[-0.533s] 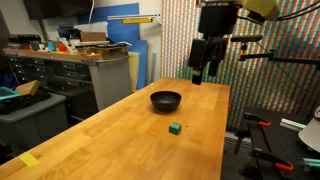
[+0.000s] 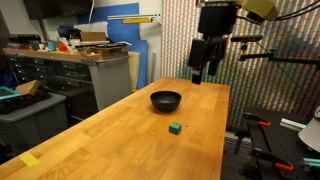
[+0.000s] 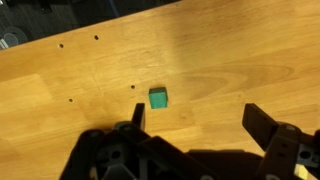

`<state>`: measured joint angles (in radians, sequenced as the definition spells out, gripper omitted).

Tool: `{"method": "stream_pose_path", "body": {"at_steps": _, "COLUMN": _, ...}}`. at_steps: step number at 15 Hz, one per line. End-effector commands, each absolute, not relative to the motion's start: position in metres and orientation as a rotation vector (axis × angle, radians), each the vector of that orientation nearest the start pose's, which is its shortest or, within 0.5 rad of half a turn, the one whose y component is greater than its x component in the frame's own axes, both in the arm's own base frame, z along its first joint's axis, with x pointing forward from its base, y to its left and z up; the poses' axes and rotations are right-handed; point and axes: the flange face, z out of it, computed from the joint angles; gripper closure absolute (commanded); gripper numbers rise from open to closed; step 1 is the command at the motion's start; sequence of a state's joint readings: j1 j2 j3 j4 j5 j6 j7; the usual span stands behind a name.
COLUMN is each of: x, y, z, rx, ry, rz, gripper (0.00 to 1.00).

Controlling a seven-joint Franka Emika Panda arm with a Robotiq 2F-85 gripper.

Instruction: Put the green cube inside the black bowl

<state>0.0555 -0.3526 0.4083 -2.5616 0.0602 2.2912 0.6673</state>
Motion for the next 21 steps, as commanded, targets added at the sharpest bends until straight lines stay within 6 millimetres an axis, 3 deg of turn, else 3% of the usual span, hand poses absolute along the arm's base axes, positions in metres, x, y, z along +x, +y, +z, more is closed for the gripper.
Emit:
{"method": "stream_pose_path", "body": {"at_steps": 1, "x": 0.394, "y": 0.178, "z": 0.38, "rx": -3.165, "ry": 0.442, "rz": -0.184, "gripper": 0.0}}
{"method": "stream_pose_path", "body": {"at_steps": 6, "x": 0.417, "y": 0.164, "z": 0.358, "rx": -3.191, "ry": 0.387, "rz": -0.203, "gripper": 0.0}}
{"method": "stream_pose_path", "body": {"at_steps": 21, "x": 0.483, "y": 0.151, "z": 0.25, "rx": -3.227, "ry": 0.081, "rz": -0.039, "gripper": 0.0}}
